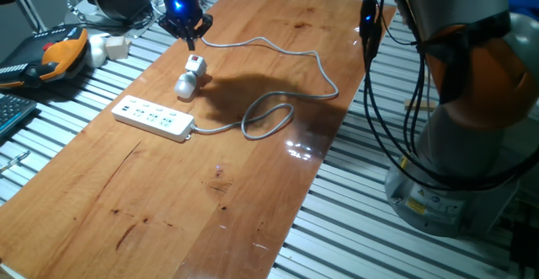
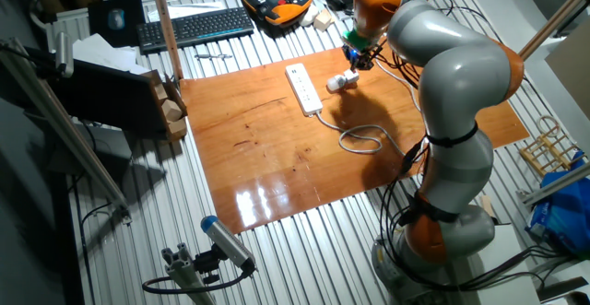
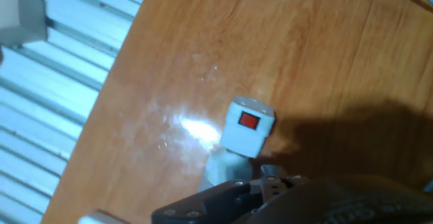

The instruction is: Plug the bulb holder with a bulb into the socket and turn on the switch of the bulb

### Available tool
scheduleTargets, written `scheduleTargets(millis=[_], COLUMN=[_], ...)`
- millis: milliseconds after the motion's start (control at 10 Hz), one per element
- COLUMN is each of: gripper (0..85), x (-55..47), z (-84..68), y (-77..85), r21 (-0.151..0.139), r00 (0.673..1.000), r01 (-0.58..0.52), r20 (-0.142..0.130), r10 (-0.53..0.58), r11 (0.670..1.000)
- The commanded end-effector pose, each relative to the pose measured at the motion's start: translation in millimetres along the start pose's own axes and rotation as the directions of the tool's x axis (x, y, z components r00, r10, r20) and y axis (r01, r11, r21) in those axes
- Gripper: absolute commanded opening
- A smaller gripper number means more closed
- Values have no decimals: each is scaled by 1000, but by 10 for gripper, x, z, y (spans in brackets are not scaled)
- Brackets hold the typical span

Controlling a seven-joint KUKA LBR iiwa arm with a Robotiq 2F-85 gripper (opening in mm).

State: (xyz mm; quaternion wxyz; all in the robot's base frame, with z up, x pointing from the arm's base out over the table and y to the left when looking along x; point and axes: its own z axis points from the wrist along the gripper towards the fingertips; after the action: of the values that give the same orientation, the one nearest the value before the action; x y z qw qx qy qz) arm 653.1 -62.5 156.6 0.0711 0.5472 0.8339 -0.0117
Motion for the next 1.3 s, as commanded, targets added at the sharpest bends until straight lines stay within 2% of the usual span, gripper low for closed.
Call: scheduleTargets(millis=[0, 200, 300, 400, 500, 600, 700, 1000, 1100, 1200], gripper=[0, 0, 0, 0, 0, 0, 0, 0, 0, 0], x=[-29, -145, -176, -174, -171, -172, -176, -174, -174, -174], z=[25, 4, 2, 23, 46, 77, 106, 148, 148, 148], y=[12, 27, 35, 50, 56, 62, 63, 65, 65, 65], r21=[-2, -9, -5, 0, -6, -8, -9, -5, -4, 11], r00=[999, 993, 990, 985, 980, 974, 971, 970, 974, 980], r01=[-48, -116, -140, -169, -192, -212, -221, -228, -212, -191], r20=[-3, -34, -22, 20, 49, 76, 86, 86, 80, 62], r10=[48, 115, 140, 169, 192, 212, 221, 227, 212, 190], r11=[999, 993, 990, 986, 981, 977, 975, 974, 977, 982])
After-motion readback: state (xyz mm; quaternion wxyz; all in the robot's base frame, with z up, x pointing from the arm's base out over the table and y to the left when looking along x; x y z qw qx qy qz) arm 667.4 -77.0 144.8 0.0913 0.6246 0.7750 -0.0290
